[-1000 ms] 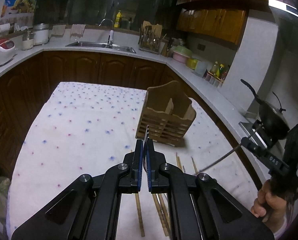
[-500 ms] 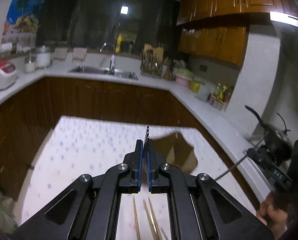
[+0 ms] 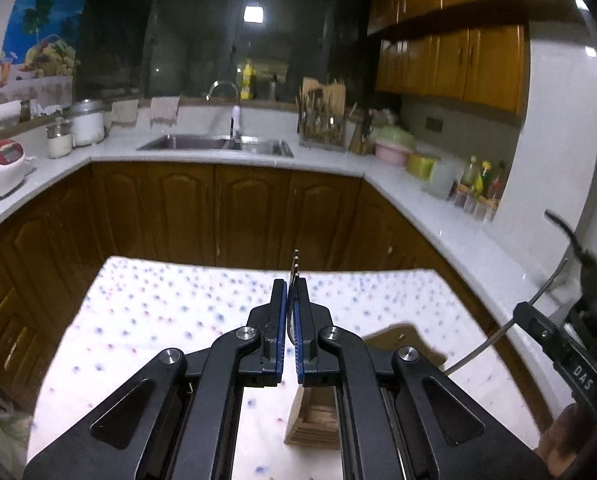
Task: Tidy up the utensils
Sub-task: 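Lift the fork with the left tool into the wooden holder while the right tool carries the steel chopstick there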
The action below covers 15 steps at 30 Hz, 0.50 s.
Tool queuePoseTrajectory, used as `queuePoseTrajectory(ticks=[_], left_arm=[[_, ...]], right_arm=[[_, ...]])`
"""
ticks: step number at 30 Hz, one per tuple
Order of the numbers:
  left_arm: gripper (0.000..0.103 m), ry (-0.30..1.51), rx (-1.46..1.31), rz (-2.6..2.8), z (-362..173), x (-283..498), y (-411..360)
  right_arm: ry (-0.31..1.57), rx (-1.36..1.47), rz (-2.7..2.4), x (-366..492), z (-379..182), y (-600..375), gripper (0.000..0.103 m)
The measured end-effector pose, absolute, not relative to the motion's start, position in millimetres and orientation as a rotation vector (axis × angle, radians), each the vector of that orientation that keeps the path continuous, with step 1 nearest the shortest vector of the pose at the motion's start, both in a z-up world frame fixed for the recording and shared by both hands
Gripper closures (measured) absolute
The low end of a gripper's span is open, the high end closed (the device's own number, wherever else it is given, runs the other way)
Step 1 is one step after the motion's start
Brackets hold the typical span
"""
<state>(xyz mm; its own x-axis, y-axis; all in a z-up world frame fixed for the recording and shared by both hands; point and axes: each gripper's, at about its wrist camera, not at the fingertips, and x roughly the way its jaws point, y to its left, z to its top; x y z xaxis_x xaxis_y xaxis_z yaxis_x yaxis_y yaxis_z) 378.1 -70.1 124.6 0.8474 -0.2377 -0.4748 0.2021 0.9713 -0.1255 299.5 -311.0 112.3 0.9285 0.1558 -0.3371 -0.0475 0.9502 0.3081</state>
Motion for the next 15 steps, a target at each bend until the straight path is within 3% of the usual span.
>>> queuePoseTrajectory(ticks=[8,15], left_arm=[[0.100,0.591,-0.011,-0.241,83.9,392.4,-88.9],[0.100,0.615,0.016,-0.261,73.6,392.0,-97.8]], right_arm=[[0.466,0.324,0.109,323.1,58.2,-310.5,0.097],[0.477,0.329,0.115,322.3,52.6,-310.9,0.097]])
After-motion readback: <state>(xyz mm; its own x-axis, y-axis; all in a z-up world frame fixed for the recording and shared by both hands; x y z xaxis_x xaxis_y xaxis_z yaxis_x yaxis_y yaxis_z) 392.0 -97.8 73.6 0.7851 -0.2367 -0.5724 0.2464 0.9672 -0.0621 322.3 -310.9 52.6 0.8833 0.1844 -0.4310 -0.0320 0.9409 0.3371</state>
